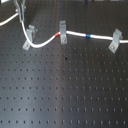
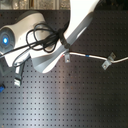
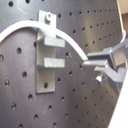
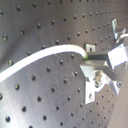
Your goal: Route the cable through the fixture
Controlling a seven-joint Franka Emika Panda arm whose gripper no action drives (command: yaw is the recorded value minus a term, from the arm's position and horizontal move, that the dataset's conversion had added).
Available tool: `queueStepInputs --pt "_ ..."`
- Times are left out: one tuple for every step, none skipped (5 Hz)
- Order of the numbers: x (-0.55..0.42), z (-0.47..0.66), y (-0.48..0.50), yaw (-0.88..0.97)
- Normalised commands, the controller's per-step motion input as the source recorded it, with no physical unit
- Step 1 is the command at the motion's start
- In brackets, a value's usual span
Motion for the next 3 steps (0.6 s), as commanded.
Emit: queueStepInputs --pt "0.000 -0.12 -0.001 -0.92" --pt "0.000 -0.09 -0.001 -0.89" --pt "0.130 -0.12 0.029 -0.65"
